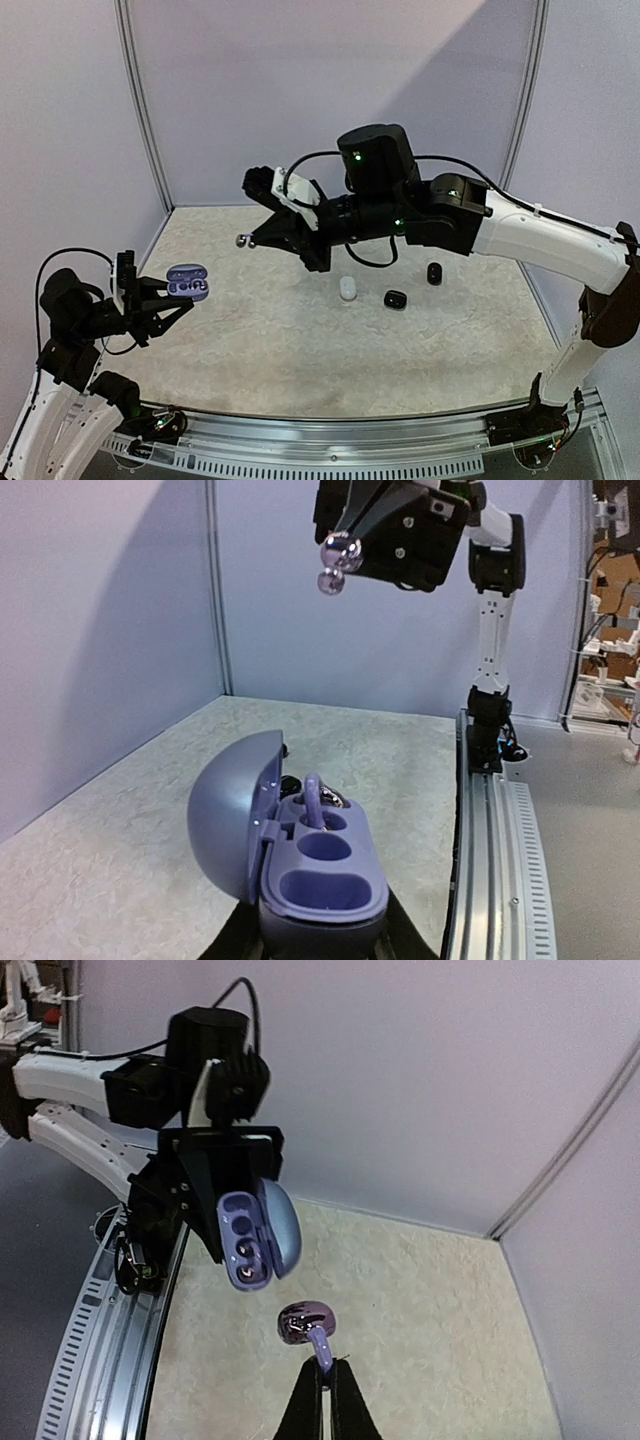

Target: Insert the wireless bluetooth earbuds into the charging case

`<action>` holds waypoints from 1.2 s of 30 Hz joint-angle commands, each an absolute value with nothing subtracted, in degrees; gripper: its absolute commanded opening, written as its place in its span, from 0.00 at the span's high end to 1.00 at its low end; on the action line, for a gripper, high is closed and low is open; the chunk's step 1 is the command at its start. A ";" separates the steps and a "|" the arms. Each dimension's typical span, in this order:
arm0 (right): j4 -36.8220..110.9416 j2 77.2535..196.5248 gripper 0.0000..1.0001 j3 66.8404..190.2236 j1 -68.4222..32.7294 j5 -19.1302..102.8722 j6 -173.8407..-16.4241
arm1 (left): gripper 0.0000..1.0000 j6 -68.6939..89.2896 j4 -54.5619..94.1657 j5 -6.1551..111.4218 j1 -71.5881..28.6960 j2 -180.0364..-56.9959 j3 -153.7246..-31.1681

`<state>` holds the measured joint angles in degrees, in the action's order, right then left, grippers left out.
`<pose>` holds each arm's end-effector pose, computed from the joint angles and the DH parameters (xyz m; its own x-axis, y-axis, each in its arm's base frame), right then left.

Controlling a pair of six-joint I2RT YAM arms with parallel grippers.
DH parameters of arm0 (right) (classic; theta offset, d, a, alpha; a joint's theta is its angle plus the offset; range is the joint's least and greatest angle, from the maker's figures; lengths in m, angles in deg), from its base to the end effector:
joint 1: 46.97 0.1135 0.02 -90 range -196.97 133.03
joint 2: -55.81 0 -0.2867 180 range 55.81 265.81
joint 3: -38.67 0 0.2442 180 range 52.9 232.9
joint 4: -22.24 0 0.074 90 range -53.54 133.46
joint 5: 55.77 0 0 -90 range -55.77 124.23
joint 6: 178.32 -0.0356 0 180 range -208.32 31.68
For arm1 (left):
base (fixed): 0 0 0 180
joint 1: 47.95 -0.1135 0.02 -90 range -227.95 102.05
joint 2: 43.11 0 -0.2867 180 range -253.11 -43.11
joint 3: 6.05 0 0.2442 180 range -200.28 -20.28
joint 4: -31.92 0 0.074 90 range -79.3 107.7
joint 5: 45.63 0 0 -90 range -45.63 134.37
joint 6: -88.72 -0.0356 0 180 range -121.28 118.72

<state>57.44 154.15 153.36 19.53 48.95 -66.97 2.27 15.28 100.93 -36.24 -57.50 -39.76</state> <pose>0.1506 0.3691 0.4309 0.2378 -0.3361 -0.9113 -0.9623 0.0459 -0.2681 0.0588 -0.0425 0.2699 -0.0118 -0.0324 -0.9994 0.9291 0.3691 -0.0229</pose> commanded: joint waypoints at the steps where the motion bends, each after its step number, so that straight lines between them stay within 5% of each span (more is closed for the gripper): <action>1: 59.14 157.78 1.00 158.15 23.78 48.56 -56.20 | 1.00 -0.85 11.95 104.01 -33.14 -60.03 -43.06; 13: 63.86 168.00 1.00 171.60 29.19 46.74 -53.17 | 1.00 -7.14 9.71 99.19 -28.14 -63.76 -46.11; 36: 68.05 175.84 1.00 177.58 29.18 41.05 -58.42 | 1.00 -11.96 7.36 94.83 -27.03 -63.86 -46.68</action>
<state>66.38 174.24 176.05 29.03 42.26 -57.23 -11.17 7.46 95.09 -27.96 -63.75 -45.64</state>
